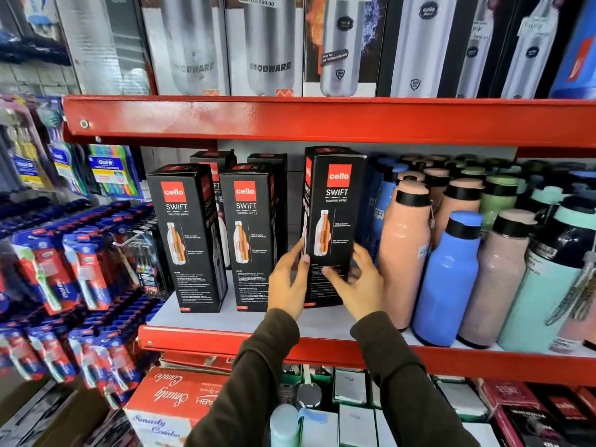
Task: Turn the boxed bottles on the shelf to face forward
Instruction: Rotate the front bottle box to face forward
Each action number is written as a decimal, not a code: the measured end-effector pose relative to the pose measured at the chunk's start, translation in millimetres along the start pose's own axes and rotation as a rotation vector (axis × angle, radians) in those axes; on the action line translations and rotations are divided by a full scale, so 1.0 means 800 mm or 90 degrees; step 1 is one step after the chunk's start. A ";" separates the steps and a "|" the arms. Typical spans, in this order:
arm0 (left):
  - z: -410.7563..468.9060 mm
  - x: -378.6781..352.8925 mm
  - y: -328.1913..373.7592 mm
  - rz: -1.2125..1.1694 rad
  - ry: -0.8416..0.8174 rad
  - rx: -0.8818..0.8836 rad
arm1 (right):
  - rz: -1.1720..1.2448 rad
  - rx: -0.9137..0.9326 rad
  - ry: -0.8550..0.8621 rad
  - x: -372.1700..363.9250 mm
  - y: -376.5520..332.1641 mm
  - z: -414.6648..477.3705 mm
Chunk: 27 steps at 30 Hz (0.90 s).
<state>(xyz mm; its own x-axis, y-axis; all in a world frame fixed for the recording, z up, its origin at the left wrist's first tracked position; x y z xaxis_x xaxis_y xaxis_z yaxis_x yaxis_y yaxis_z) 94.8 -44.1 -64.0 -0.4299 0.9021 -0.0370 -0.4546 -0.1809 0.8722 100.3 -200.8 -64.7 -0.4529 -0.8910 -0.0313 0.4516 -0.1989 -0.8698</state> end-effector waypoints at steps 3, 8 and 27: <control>-0.004 0.001 0.007 -0.011 0.040 -0.014 | -0.028 0.009 -0.011 -0.001 -0.005 0.002; -0.018 0.001 0.009 -0.009 0.087 -0.042 | -0.075 0.022 0.027 -0.006 -0.007 0.001; 0.000 0.004 -0.019 0.037 -0.012 0.068 | -0.099 0.020 -0.148 -0.007 -0.001 0.000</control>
<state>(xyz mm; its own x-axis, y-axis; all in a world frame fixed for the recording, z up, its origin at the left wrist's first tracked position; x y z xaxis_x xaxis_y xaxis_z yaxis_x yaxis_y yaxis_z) 100.3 -38.6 -77.3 -0.4381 0.8986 0.0235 -0.3425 -0.1911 0.9199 102.6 -195.6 -63.3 -0.3313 -0.9179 0.2186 0.4163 -0.3501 -0.8391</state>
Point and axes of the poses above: each hand's wrist, its own z-axis towards the middle knuckle, its own x-axis out of the back of the hand, y = z × x, the point moved 4 cm from there along z, towards the middle knuckle, and after that the axes turned 14 degrees about y, right-handed, at the moved point
